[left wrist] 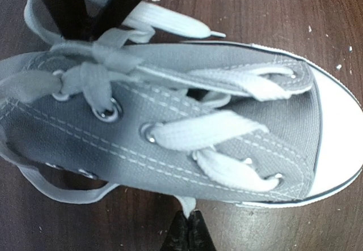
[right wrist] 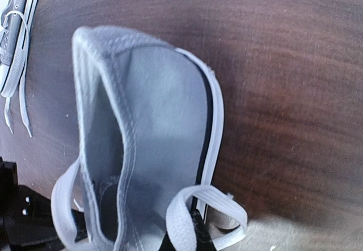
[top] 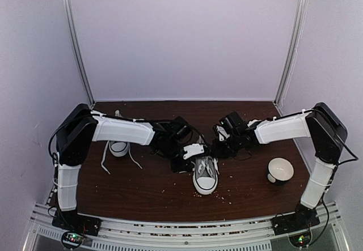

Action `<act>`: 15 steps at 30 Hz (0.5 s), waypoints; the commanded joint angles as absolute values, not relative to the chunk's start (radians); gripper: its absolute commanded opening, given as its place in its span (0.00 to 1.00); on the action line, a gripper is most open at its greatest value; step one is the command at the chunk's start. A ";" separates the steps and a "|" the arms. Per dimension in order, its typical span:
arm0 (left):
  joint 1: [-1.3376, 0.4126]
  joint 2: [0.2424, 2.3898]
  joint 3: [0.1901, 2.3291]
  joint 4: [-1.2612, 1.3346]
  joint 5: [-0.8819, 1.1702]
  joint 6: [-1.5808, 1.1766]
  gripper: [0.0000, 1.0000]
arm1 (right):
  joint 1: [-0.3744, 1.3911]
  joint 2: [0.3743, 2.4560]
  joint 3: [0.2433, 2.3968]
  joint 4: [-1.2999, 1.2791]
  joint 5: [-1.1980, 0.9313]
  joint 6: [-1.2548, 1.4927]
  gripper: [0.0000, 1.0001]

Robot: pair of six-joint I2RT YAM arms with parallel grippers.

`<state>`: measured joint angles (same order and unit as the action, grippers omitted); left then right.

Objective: Tie the shoes
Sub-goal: Pull the shoelace from the shoe.

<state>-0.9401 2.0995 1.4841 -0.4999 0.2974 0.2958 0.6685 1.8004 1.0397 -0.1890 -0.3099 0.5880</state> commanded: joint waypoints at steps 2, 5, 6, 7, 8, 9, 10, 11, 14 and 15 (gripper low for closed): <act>-0.932 1.982 1.439 -0.476 0.224 0.265 0.00 | 0.679 1.689 1.037 -0.305 -0.262 0.586 0.00; -0.905 1.884 1.418 -0.503 0.188 0.236 0.00 | 0.664 1.601 1.052 -0.417 -0.218 0.542 0.00; -0.898 1.844 1.406 -0.508 0.171 0.226 0.00 | 0.661 1.568 1.054 -0.462 -0.203 0.527 0.00; -0.891 1.803 1.390 -0.512 0.153 0.216 0.00 | 0.658 1.537 1.054 -0.503 -0.191 0.510 0.00; -0.884 1.758 1.370 -0.511 0.139 0.206 0.00 | 0.656 1.504 1.053 -0.548 -0.182 0.492 0.00; -0.876 1.700 1.351 -0.511 0.123 0.199 0.00 | 0.654 1.465 1.051 -0.606 -0.178 0.476 0.00; -0.873 1.669 1.330 -0.512 0.103 0.190 0.00 | 0.652 1.431 1.051 -0.638 -0.175 0.461 0.00; -0.870 1.608 1.312 -0.514 0.081 0.187 0.00 | 0.651 1.396 1.050 -0.697 -0.174 0.448 0.00; -0.870 1.477 1.260 -0.515 0.038 0.183 0.00 | 0.649 1.288 1.044 -0.768 -0.253 0.418 0.00; -0.870 1.435 1.243 -0.513 0.040 0.184 0.00 | 0.650 1.250 1.040 -0.773 -0.296 0.416 0.00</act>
